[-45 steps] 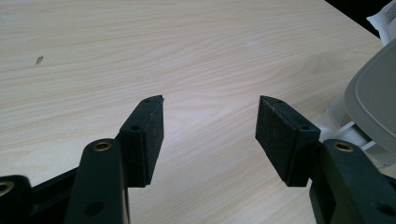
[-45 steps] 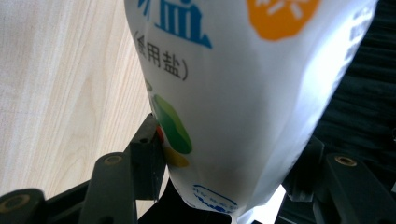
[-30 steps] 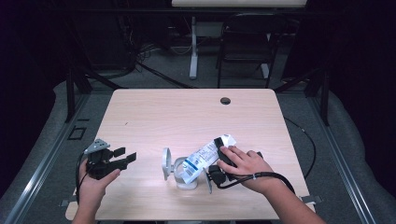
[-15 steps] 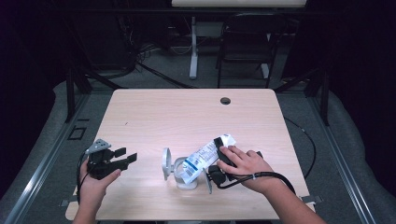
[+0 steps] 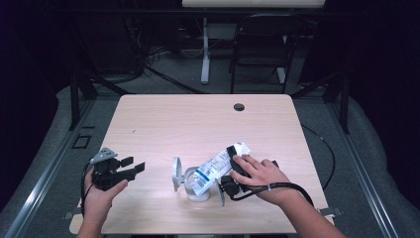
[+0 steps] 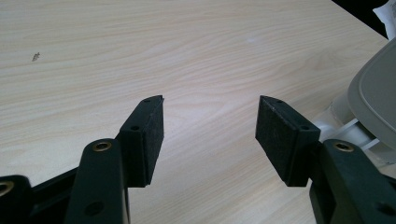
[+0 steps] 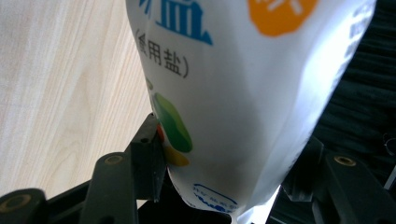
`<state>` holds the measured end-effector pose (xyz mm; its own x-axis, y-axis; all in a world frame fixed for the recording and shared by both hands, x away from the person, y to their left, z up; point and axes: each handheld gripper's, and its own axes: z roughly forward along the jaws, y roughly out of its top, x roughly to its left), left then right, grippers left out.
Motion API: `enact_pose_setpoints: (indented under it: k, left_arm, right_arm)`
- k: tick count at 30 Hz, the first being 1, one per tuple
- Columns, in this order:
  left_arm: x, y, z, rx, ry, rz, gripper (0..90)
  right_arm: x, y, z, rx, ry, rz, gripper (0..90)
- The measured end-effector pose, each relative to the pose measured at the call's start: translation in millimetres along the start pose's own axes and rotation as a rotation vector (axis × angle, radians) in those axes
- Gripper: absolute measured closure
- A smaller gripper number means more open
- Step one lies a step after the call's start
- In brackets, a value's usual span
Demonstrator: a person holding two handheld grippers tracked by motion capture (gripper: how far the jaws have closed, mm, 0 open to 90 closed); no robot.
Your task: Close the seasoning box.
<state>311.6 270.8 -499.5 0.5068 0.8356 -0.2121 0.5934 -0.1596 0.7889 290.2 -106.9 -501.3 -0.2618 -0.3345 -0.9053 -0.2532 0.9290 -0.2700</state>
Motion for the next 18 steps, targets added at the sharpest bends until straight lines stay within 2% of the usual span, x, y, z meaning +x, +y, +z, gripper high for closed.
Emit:
enact_pose_setpoints:
  k: [18]
  left_arm:
    - [0.6, -0.2, 0.4, -0.006, -0.001, 0.000, 42.2]
  right_arm:
    - [0.2, 0.4, -0.4, 0.003, -0.001, -0.003, 43.4]
